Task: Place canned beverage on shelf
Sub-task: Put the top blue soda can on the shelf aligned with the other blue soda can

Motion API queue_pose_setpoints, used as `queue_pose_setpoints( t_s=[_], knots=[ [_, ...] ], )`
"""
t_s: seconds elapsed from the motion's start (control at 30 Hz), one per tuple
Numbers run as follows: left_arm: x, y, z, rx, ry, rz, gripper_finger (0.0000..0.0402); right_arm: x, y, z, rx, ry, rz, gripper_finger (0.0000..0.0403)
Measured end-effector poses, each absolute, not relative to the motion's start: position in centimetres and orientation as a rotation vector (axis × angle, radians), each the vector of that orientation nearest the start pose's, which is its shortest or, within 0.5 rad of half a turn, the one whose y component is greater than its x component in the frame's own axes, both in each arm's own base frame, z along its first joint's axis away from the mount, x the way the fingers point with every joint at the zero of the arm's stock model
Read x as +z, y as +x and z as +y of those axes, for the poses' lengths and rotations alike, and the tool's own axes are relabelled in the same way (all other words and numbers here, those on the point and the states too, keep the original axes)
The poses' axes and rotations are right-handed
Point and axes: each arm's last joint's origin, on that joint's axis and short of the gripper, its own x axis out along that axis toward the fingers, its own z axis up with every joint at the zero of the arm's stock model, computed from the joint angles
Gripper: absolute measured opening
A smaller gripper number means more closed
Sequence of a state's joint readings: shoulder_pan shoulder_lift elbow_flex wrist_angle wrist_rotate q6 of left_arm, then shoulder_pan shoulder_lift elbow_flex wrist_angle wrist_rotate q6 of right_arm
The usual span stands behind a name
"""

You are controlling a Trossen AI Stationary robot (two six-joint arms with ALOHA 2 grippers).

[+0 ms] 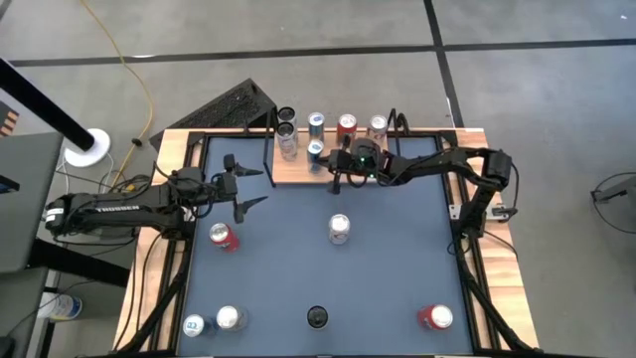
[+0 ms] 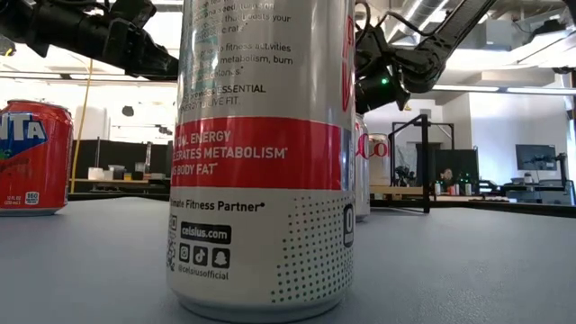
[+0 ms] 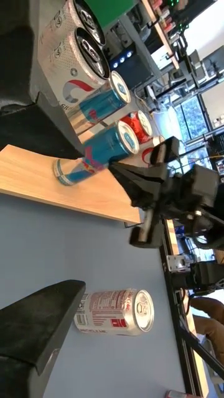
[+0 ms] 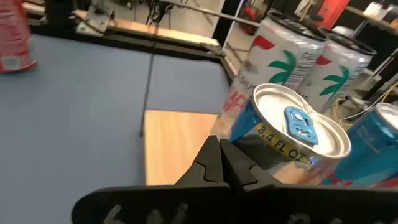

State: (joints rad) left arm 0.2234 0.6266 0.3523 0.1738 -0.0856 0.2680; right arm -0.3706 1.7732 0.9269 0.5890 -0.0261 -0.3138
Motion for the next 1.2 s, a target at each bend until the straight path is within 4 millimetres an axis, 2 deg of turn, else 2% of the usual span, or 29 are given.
queue_pose_setpoints(
  t_s=[0.27,1.2],
  knots=[
    [23.9,15.0,3.7,0.293,0.251,0.151,0.0322,16.8,35.8,-14.6,-0.308,-0.274,0.355,0.0000],
    [23.6,14.9,3.6,0.288,0.245,0.184,0.0322,17.2,35.4,-16.0,-0.401,-0.282,0.345,0.0000]
  ],
)
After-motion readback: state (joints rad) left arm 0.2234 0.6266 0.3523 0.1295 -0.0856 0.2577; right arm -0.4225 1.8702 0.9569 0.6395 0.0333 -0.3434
